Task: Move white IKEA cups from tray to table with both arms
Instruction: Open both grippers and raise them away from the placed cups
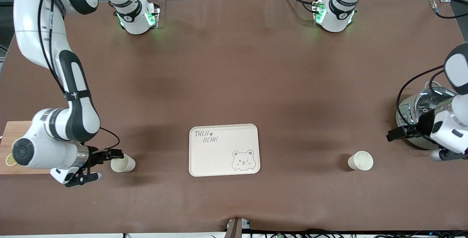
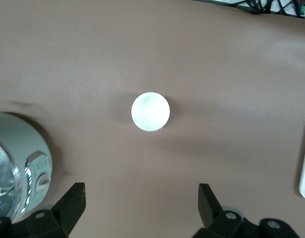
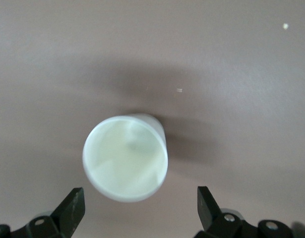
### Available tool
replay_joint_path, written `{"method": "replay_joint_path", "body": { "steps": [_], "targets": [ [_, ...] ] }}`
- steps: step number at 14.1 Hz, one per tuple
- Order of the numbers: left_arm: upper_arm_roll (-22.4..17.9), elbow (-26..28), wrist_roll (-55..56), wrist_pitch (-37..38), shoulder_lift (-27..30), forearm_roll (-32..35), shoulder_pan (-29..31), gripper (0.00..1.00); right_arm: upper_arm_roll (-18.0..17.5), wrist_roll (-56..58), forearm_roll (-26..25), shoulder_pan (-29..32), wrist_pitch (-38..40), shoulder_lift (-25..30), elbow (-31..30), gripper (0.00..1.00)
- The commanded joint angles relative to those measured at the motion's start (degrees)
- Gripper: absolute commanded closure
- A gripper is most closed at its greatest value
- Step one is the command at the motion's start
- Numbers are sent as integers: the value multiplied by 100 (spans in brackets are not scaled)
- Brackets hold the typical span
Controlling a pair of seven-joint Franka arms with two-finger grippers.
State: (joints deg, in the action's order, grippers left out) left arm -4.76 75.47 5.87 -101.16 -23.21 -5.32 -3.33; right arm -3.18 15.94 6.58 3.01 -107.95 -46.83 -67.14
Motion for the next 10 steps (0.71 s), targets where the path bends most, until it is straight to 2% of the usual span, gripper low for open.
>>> {"method": "replay_joint_path", "body": {
  "steps": [1, 4, 7, 10],
  "targets": [
    [19, 187, -95, 324, 509, -39, 0, 0, 132, 41, 1, 60, 878, 419, 350, 0],
    [19, 187, -95, 702, 843, 22, -27, 0, 256, 23, 1, 77, 1731, 1191, 404, 0],
    [221, 205, -86, 1062, 1203, 320, -27, 0, 256, -309, -122, 51, 2566, 1973, 386, 0],
    [230, 362, -94, 1239, 1546, 321, -27, 0, 256, -644, -262, 60, 3348, 2660, 325, 0]
  ]
}}
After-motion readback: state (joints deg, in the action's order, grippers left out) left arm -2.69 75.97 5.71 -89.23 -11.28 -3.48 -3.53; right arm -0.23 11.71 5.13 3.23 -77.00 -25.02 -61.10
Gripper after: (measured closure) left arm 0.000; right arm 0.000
